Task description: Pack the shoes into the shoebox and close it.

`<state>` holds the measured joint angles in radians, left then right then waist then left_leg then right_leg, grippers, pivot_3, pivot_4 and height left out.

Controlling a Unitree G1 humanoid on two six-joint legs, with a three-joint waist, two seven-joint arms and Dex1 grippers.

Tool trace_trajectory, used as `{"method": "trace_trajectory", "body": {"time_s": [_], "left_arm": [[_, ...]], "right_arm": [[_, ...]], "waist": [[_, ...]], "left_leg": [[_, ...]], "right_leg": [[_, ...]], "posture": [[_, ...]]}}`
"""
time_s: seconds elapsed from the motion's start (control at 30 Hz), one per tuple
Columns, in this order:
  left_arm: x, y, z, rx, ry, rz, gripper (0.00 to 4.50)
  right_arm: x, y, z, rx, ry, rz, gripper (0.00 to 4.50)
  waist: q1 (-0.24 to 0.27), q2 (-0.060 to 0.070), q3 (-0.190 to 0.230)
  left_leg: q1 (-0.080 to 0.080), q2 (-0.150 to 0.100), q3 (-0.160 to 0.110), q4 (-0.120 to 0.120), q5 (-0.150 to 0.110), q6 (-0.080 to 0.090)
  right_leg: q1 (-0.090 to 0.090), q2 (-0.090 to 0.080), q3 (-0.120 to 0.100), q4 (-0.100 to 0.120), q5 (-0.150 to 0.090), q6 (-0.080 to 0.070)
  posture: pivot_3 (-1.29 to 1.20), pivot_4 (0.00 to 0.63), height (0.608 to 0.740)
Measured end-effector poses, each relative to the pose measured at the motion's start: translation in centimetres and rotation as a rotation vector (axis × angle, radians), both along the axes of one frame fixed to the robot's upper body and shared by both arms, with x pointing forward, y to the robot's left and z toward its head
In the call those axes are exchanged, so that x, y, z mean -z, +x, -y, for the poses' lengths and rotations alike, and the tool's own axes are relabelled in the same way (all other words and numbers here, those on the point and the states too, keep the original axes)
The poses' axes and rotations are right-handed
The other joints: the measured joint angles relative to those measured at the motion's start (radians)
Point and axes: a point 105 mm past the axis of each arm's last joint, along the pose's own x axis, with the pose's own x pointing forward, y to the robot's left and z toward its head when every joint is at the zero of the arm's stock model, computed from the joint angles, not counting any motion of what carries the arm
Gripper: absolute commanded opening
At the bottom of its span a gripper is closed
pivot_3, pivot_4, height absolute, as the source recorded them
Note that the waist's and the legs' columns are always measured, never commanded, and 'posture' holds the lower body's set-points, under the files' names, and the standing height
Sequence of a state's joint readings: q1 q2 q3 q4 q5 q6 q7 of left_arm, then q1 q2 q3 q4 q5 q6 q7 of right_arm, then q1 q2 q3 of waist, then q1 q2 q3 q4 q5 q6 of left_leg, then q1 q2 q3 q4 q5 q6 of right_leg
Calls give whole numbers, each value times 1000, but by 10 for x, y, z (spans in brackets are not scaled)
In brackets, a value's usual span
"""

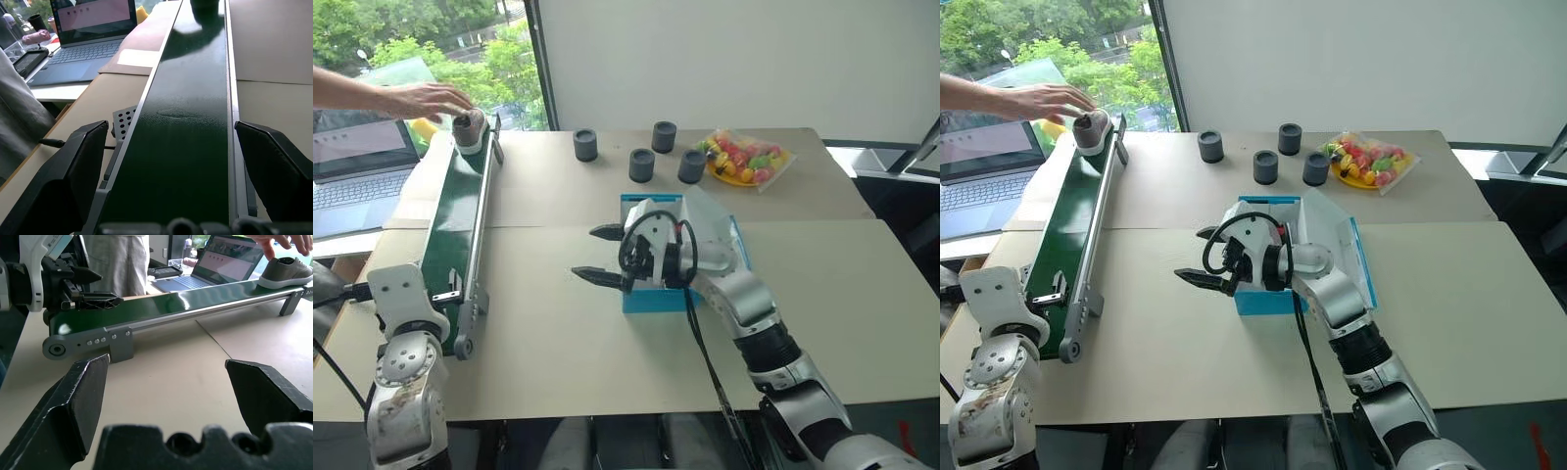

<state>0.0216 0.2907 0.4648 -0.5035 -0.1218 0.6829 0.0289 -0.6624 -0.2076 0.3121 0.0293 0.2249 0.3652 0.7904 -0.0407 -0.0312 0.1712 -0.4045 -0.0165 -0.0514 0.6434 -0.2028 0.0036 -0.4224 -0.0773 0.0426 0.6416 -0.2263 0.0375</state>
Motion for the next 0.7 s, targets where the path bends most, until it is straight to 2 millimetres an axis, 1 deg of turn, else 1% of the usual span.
{"method": "trace_trajectory", "body": {"time_s": [0.07,0.2,0.5,0.7], "left_arm": [[-2,2,0,0,-2,4,4454],[3,2,-2,-5,-13,-15,4454],[15,4,-4,-3,-33,-59,4454],[16,7,-2,9,-32,-63,4454]], "right_arm": [[4,2,0,15,-11,-7,4477],[6,0,-4,3,-23,-7,4477],[3,3,-8,54,1,-22,4477],[2,2,-9,67,7,-23,4477]], "waist": [[0,0,0],[-1,0,0],[-1,0,0],[-1,0,0]], "left_leg": [[0,0,0,0,0,0],[-1,0,0,0,-1,-1],[0,0,0,0,-1,-1],[0,0,0,0,-1,-1]], "right_leg": [[0,0,0,0,0,0],[-1,0,0,0,0,0],[-1,0,0,0,0,0],[-1,0,0,0,0,0]], "posture": [[0,150,740],[0,150,740],[0,150,740],[0,150,740]]}}
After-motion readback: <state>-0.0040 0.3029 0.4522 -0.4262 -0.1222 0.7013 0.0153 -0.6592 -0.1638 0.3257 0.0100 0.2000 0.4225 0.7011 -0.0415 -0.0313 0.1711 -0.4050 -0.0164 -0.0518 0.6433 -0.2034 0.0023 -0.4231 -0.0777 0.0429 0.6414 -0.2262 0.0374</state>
